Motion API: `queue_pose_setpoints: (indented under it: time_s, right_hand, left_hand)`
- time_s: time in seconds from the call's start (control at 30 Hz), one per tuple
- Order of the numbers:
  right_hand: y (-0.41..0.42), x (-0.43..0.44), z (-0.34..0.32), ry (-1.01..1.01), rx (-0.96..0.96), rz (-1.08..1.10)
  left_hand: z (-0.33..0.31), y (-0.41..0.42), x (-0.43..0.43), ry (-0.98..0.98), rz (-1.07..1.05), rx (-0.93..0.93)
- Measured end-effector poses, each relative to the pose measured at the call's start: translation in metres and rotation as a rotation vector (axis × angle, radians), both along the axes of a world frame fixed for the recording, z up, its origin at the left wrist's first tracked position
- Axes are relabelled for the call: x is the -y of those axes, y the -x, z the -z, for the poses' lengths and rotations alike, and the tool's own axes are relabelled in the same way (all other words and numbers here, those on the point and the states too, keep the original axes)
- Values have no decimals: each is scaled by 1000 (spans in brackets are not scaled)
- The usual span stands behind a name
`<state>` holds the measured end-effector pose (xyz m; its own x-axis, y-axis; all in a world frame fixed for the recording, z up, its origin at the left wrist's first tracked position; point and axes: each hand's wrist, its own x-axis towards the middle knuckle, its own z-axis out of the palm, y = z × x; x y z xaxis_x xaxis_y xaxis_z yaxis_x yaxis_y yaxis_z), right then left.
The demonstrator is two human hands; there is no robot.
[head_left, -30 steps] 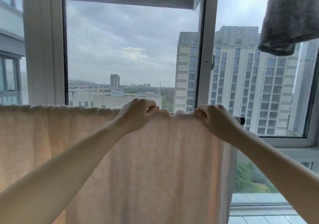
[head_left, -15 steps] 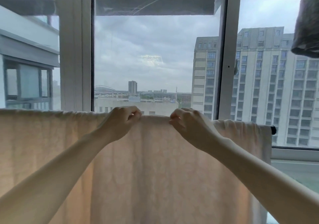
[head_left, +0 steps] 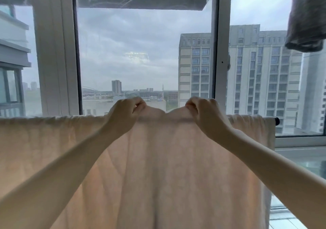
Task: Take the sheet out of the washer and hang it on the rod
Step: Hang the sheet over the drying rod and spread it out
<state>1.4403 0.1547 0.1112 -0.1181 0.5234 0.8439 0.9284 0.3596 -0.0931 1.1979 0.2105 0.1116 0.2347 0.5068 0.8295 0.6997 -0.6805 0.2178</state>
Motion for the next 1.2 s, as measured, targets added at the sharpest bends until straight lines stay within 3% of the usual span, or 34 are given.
queue_pose_setpoints:
  time_s: [0.2,0.37,0.43,0.63,0.83,1.03,1.2]
  right_hand:
    - [-31,14,2,24,77,173]
    - [-24,24,-3,138,246,550]
    - [-10,27,-11,136,265,590]
    - [57,12,-8,127,305,186]
    - [114,-8,2,91,318,30]
    - [166,-21,6,37,294,-163]
    - [195,-30,6,45,256,-144]
  left_hand:
    - [1,-40,-1,-1,94,-64]
    - [7,-30,-5,26,129,-162]
    - [7,-13,-6,13,120,-202]
    - [12,54,-9,-9,85,-243]
    - [16,136,-12,46,16,-244]
    - [18,215,-15,152,-65,-123]
    - [20,265,-17,188,-76,-30]
